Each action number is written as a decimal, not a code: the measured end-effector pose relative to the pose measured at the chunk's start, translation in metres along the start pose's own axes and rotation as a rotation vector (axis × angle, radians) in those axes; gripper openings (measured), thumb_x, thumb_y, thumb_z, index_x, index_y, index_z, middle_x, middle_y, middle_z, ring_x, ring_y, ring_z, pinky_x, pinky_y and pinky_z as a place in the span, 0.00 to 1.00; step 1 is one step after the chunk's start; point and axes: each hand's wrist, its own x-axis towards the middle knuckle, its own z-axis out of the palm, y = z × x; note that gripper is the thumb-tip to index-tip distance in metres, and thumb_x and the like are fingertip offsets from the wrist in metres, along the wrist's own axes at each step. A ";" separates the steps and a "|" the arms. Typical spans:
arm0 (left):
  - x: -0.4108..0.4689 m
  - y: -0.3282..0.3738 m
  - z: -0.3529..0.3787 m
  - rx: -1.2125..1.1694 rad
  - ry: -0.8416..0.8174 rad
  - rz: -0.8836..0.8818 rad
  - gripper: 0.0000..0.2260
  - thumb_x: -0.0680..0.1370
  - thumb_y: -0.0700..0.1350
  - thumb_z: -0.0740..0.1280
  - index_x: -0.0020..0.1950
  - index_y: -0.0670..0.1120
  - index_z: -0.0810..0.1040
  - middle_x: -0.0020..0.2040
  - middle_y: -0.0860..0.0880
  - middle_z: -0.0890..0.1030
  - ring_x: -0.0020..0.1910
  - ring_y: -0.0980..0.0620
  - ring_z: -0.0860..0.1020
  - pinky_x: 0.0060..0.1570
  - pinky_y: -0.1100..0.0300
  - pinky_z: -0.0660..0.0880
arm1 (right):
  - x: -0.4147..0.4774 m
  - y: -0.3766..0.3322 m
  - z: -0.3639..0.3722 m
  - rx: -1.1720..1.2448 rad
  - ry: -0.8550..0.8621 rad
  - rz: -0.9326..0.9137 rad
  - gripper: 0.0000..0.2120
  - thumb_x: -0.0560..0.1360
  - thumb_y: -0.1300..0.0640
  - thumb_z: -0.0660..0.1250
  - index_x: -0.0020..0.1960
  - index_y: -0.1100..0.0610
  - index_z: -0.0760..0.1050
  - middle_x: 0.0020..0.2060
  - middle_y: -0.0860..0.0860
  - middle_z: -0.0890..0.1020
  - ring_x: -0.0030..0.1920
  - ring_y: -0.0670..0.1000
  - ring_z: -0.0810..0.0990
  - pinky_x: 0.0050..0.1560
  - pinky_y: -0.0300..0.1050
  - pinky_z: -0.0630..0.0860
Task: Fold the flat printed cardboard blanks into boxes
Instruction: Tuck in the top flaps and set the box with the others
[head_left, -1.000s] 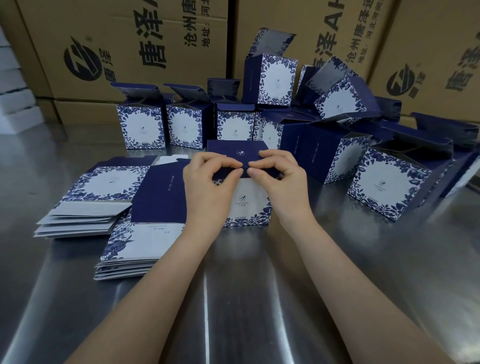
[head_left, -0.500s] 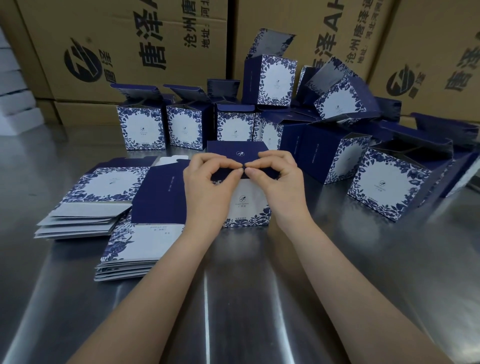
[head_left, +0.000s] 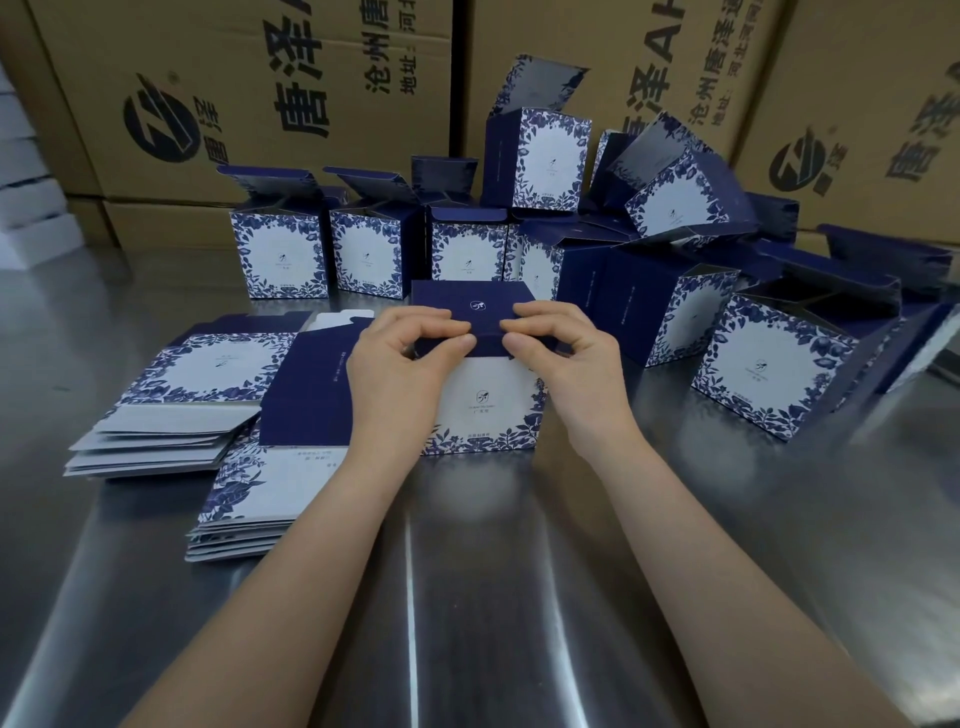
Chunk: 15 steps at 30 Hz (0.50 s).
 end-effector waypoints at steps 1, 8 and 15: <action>0.001 -0.002 -0.002 -0.012 -0.004 -0.006 0.08 0.72 0.39 0.76 0.42 0.53 0.84 0.49 0.58 0.82 0.53 0.61 0.78 0.54 0.71 0.70 | 0.001 0.001 -0.003 0.023 -0.023 0.005 0.13 0.72 0.64 0.74 0.44 0.45 0.83 0.52 0.43 0.82 0.62 0.51 0.77 0.58 0.50 0.74; 0.009 -0.010 -0.010 -0.165 -0.017 -0.081 0.06 0.71 0.36 0.75 0.42 0.46 0.85 0.50 0.55 0.85 0.51 0.63 0.82 0.49 0.72 0.74 | 0.001 0.005 -0.009 0.227 -0.005 0.067 0.11 0.72 0.70 0.71 0.43 0.55 0.83 0.53 0.51 0.84 0.57 0.48 0.81 0.46 0.37 0.77; 0.016 -0.014 -0.022 -0.219 -0.136 -0.103 0.08 0.74 0.36 0.73 0.44 0.49 0.86 0.51 0.56 0.86 0.55 0.60 0.81 0.55 0.68 0.76 | 0.005 0.010 -0.020 0.246 -0.124 0.065 0.11 0.75 0.68 0.68 0.51 0.55 0.84 0.59 0.48 0.83 0.64 0.46 0.78 0.54 0.36 0.76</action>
